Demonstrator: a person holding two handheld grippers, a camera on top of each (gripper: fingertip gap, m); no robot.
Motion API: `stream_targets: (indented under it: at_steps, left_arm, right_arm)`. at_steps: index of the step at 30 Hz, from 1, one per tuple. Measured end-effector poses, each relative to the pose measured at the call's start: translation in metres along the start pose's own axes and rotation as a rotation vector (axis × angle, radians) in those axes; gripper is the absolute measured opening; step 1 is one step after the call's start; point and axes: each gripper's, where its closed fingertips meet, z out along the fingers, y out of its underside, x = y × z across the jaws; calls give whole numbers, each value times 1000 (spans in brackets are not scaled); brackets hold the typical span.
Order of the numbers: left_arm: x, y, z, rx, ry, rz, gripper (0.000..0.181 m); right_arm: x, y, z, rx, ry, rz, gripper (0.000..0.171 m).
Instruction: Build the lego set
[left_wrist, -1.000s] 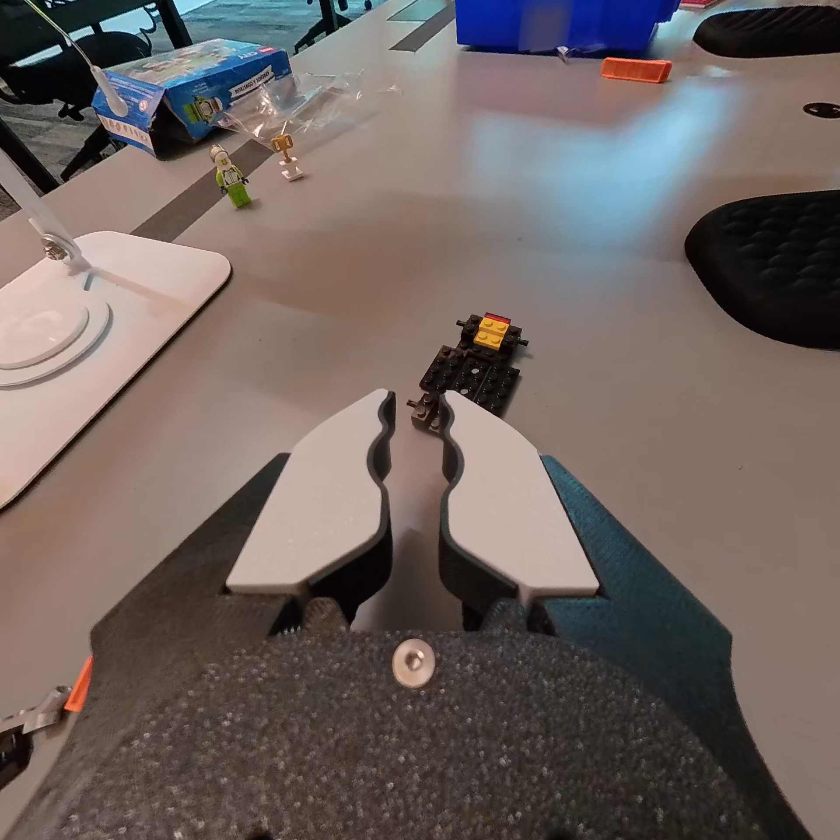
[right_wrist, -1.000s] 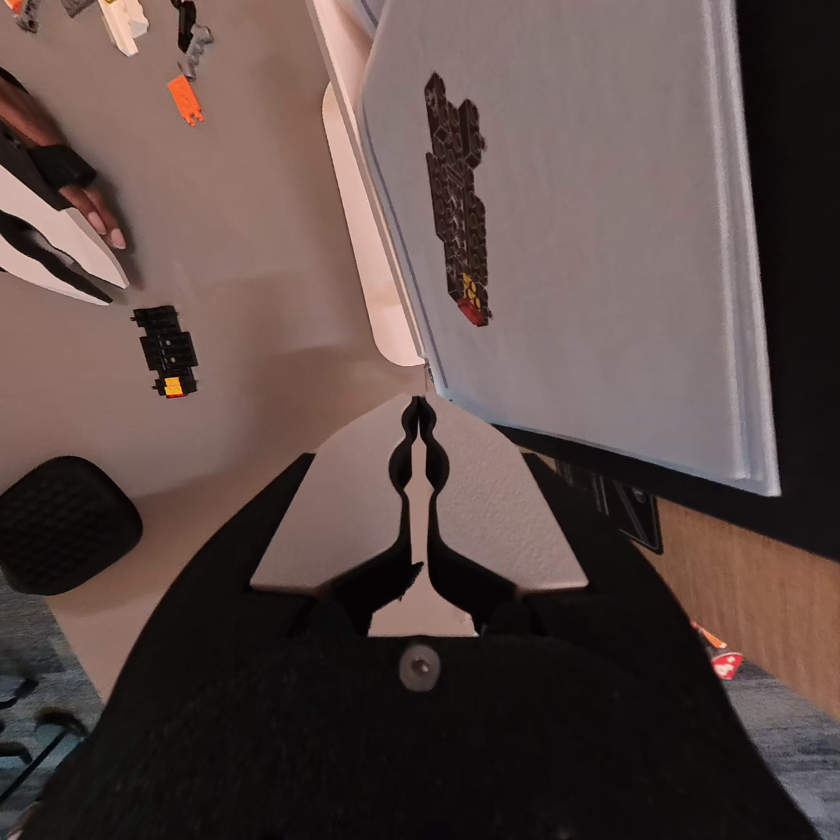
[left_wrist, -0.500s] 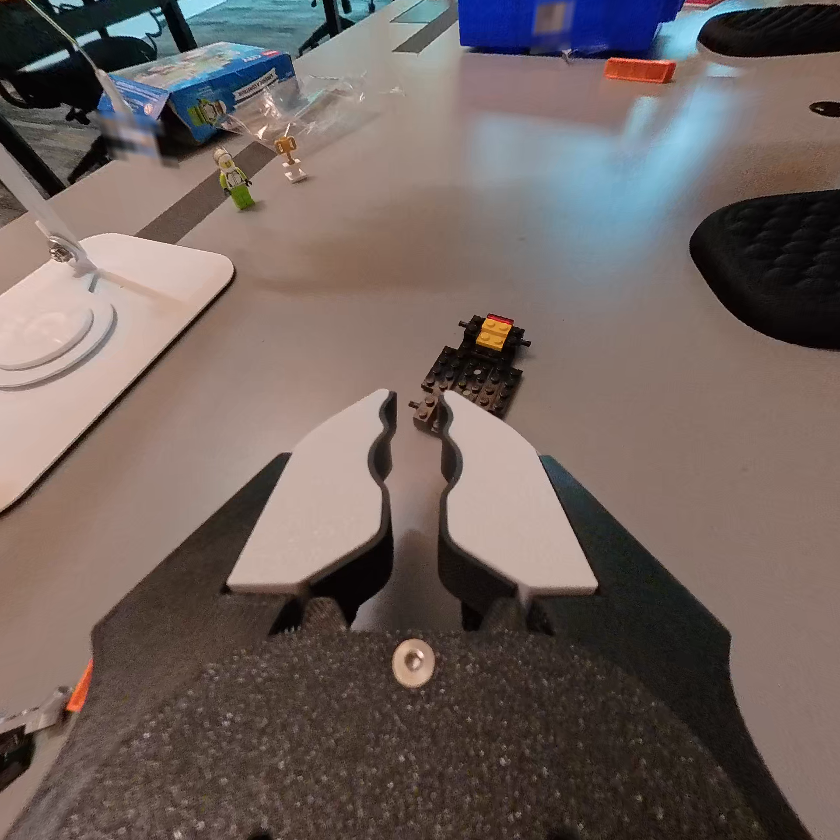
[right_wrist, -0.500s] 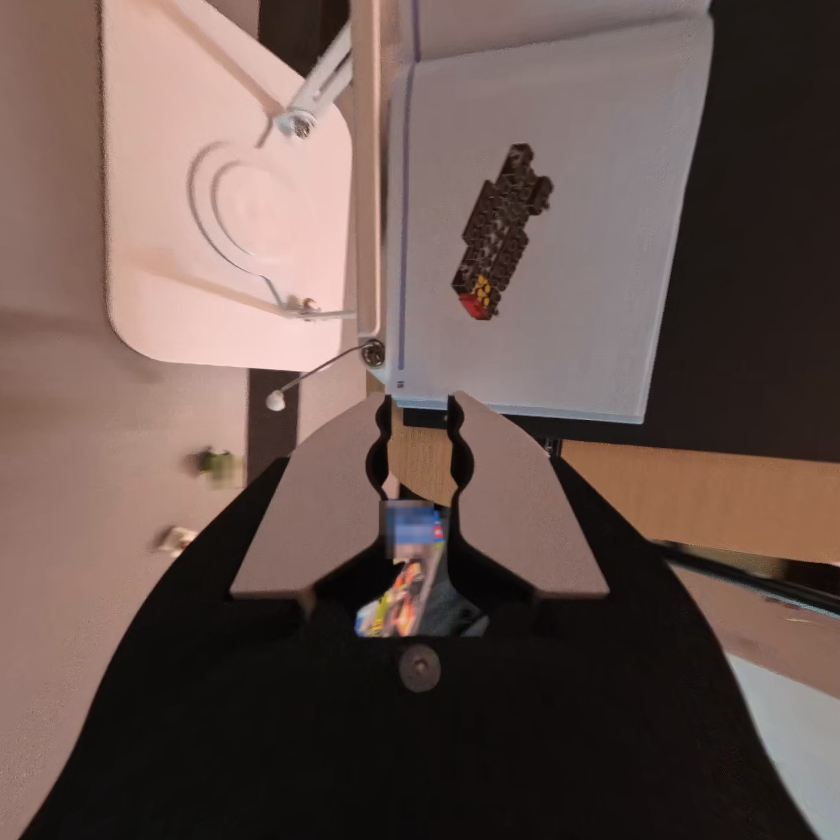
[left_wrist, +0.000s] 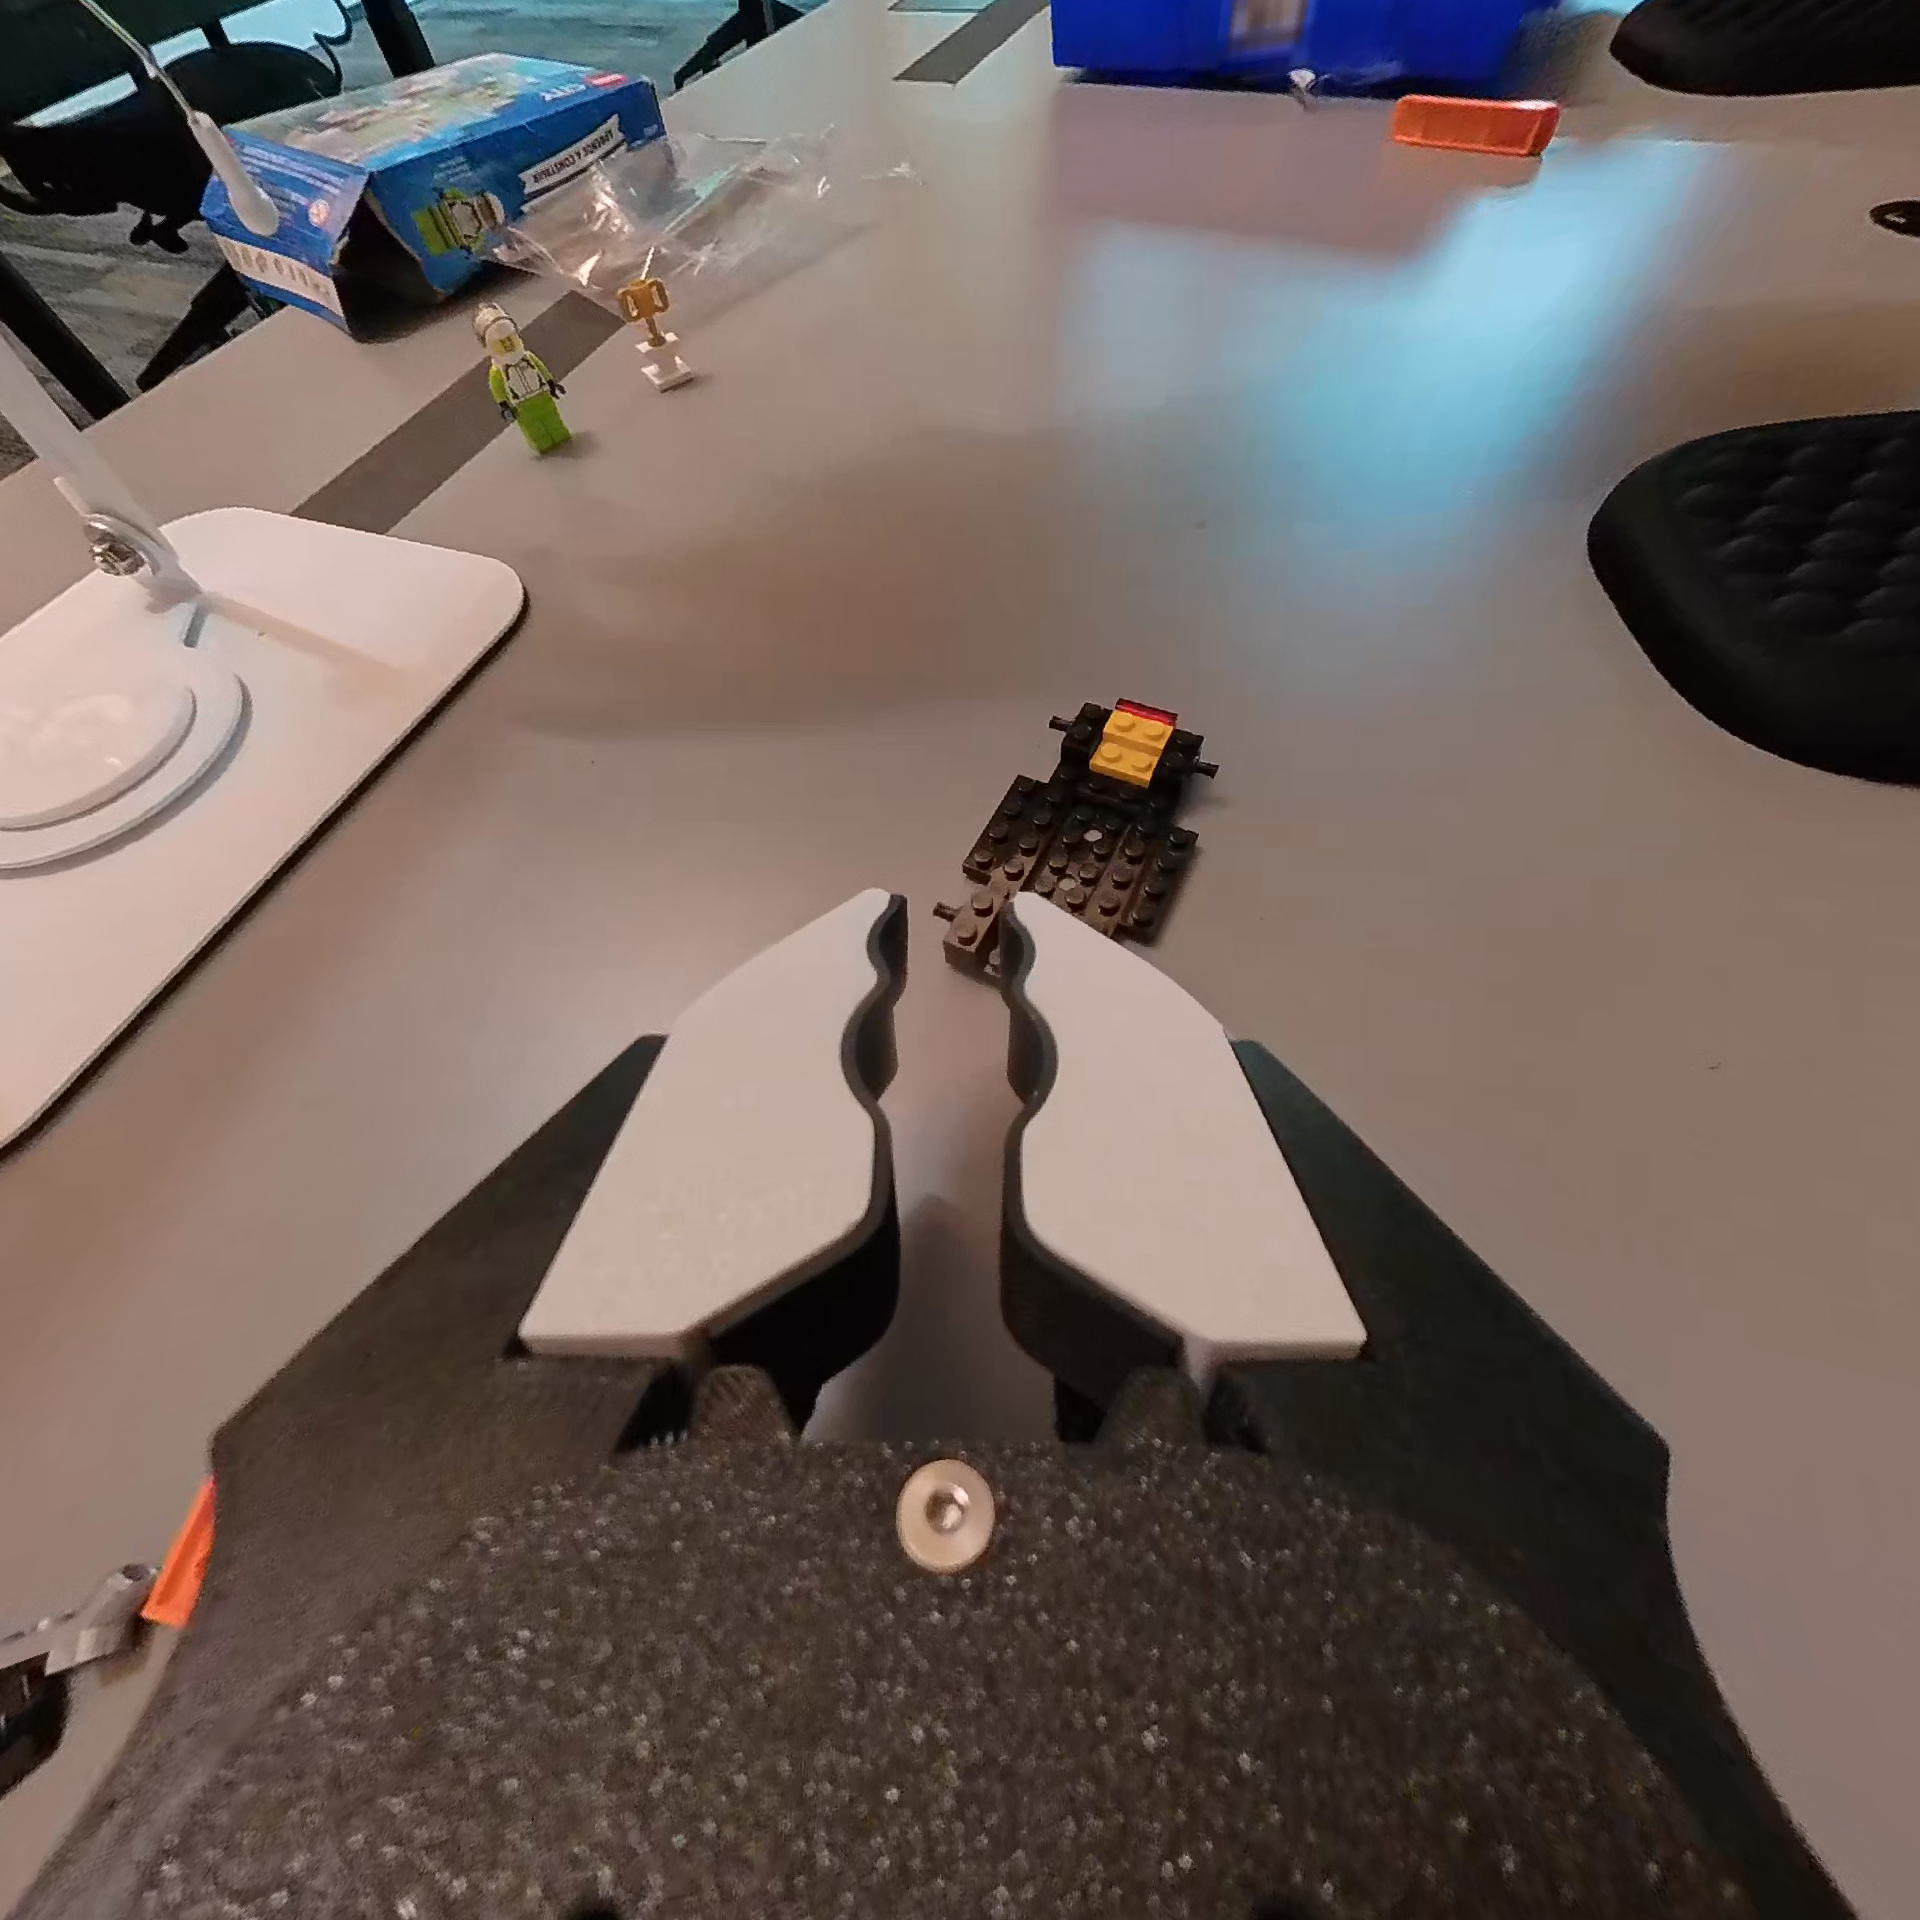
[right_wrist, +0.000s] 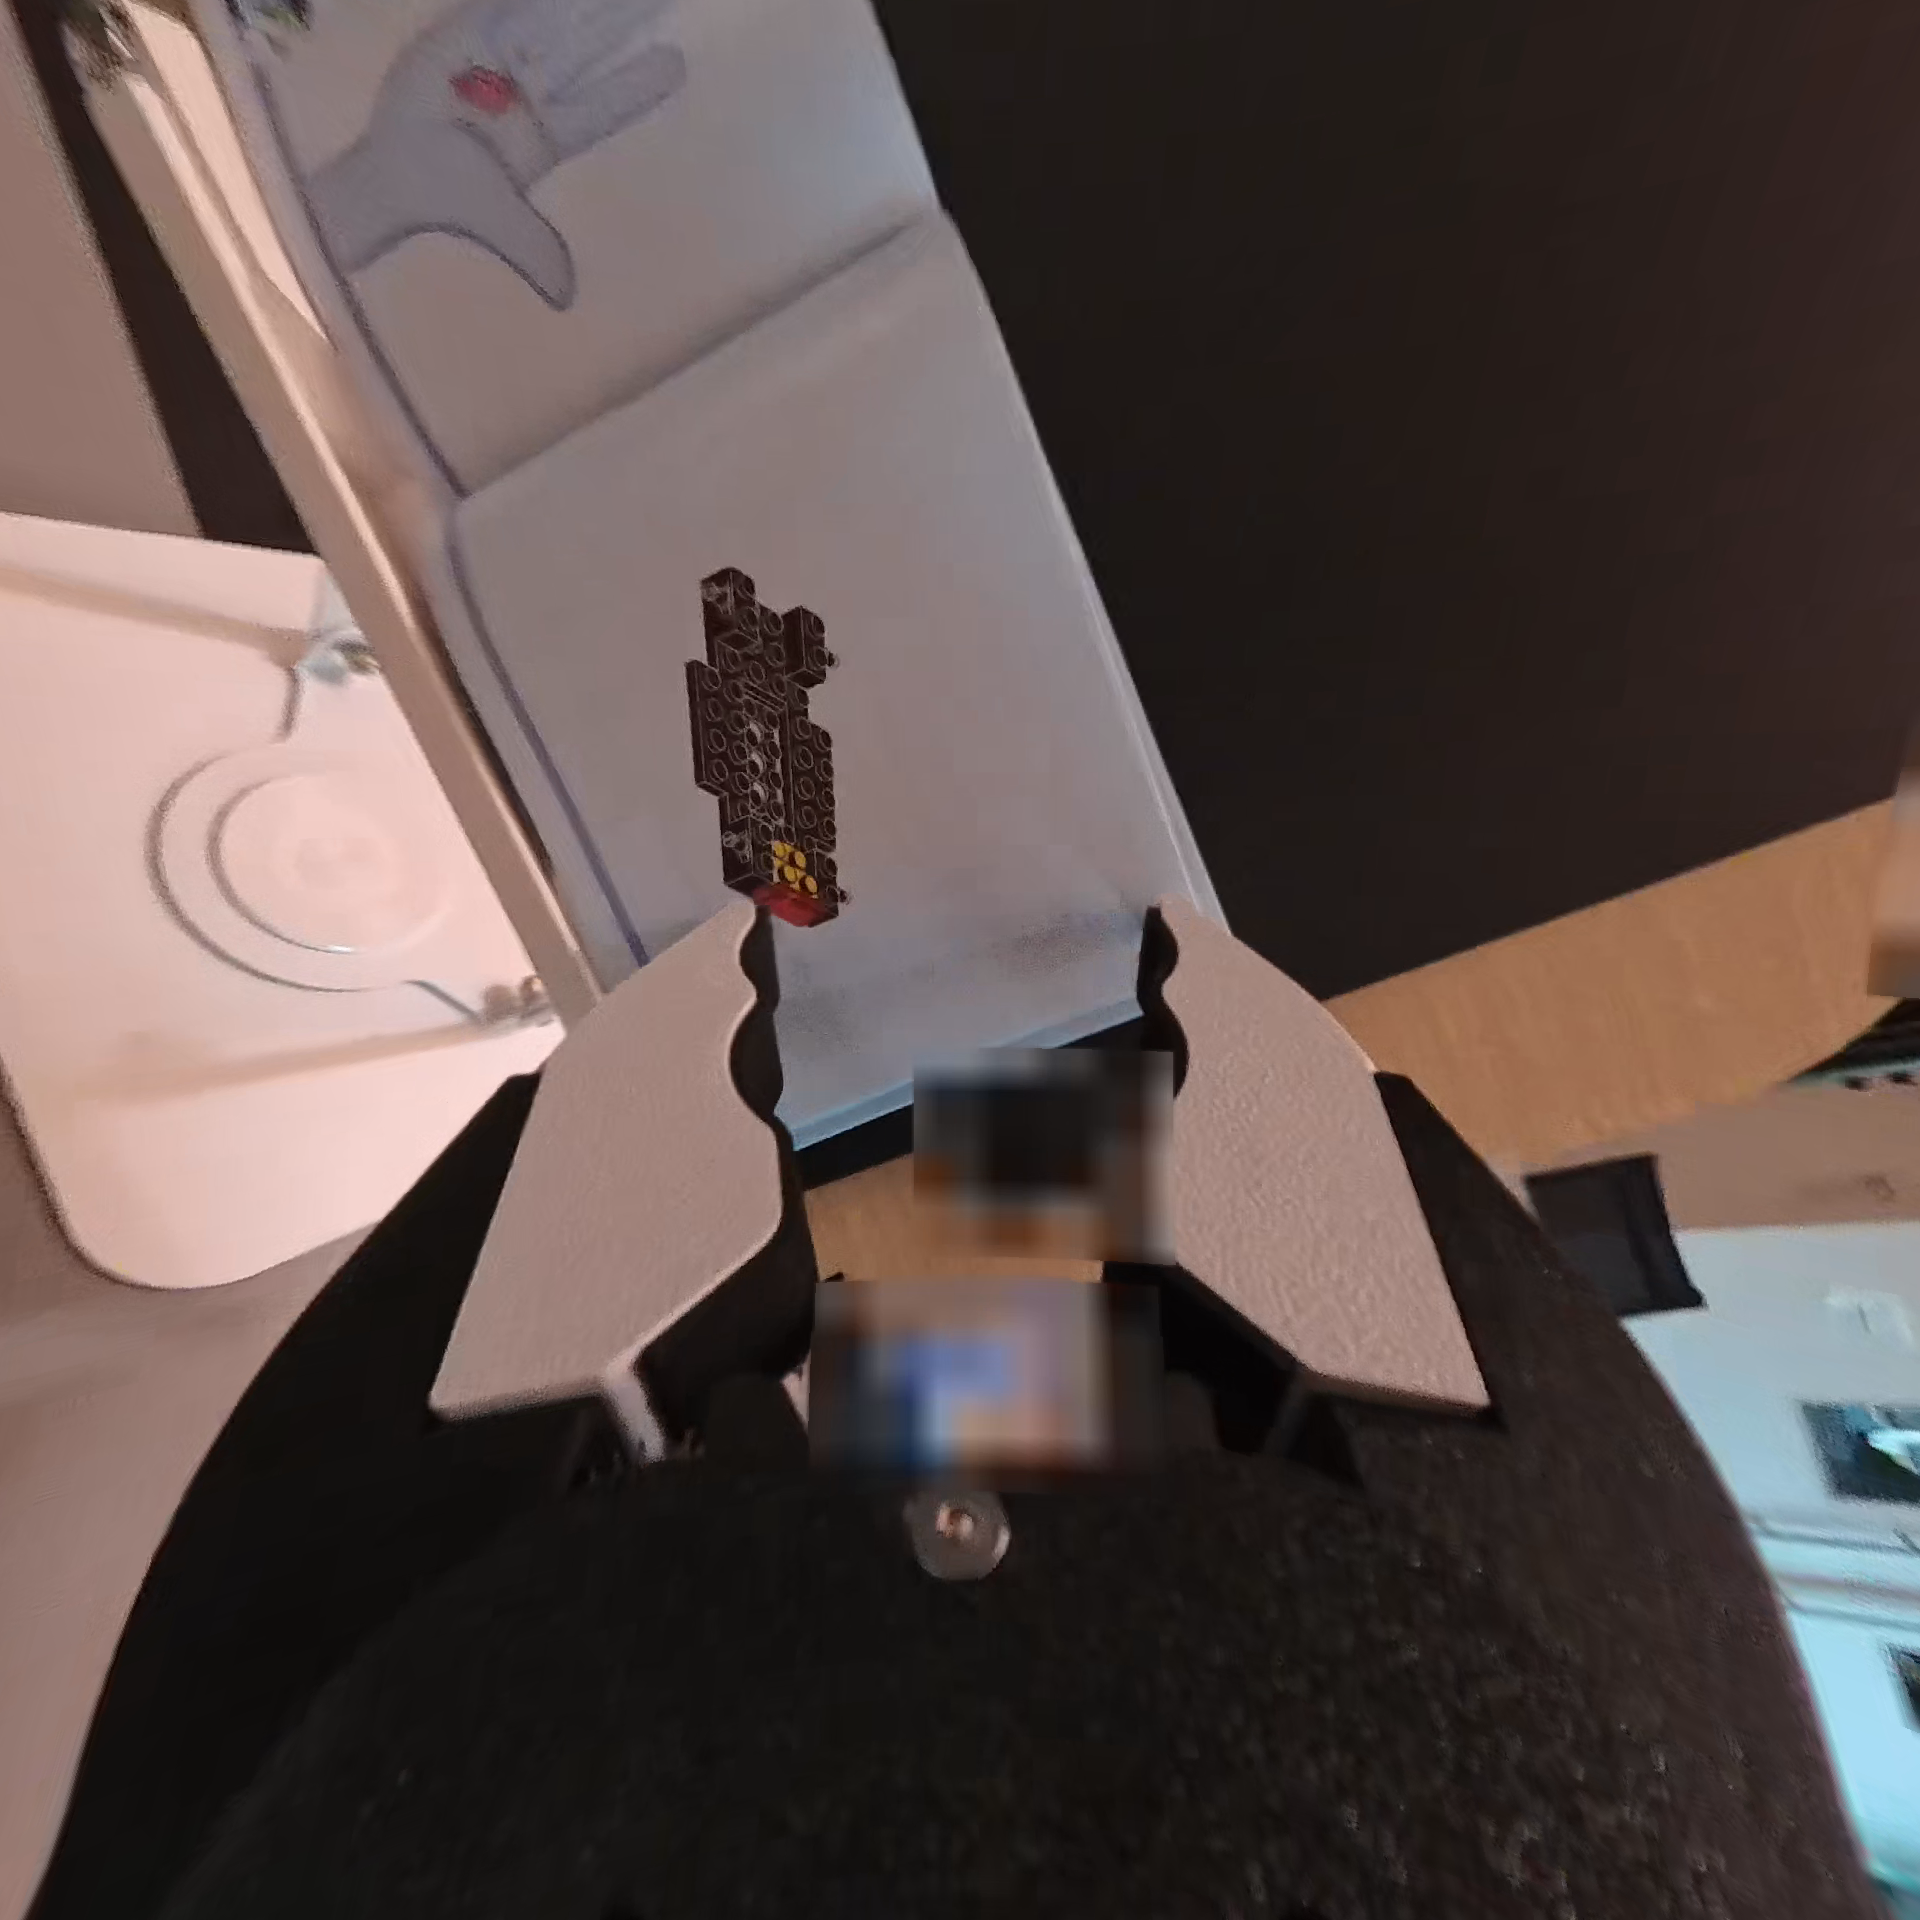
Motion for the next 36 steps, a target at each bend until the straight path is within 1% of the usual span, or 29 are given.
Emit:
stream_targets:
  at_steps: [2, 4, 7, 13, 15, 16, 18, 20, 21, 27, 31, 34, 36]
  left_arm:
    - [1, 0, -1, 2, -1, 6, 16]
    - [0, -1, -2, 4, -4, 10, 16]
    - [0, -2, -1, 5, 0, 7, 16]
    - [1, -1, 0, 0, 1, 11, 16]
    - [1, -2, -1, 1, -1, 10, 16]
    - [1, -2, -1, 2, 0, 9, 16]
    - [0, -2, 0, 1, 1, 6, 16]
    - [1, -1, 0, -3, 4, 7, 16]
    - [1, -1, 1, -4, 5, 9, 16]
    - [3, -3, 0, 0, 0, 23, 16]
    - [4, -3, 1, -4, 5, 28, 16]
    - [4, -3, 1, -5, 5, 30, 16]
    - [4, -3, 1, -4, 6, 30, 16]
  right_arm:
    - [1, 1, 5, -7, 55, -40, 60]
    - [-2, 2, 8, -17, 74, -56, 53]
    - [-13, 1, 9, -14, 80, -95, 30]
    - [-24, 3, 9, -8, 39, -20, 0]
    - [-20, 1, 7, -4, 55, 5, 1]
    - [-17, -2, 6, 2, 61, 19, 11]
    - [-11, -6, 3, 3, 62, 65, 42]
    - [-4, -8, 4, -9, 65, 101, 59]
    - [-2, -7, 6, -22, 63, 110, 61]
    - [5, -5, 13, -66, 117, 98, 51]
    - [2, -5, 13, -52, 125, 90, 38]
    - [0, -4, 13, -44, 133, 89, 19]
    - [-1, -3, 14, -41, 133, 100, 13]
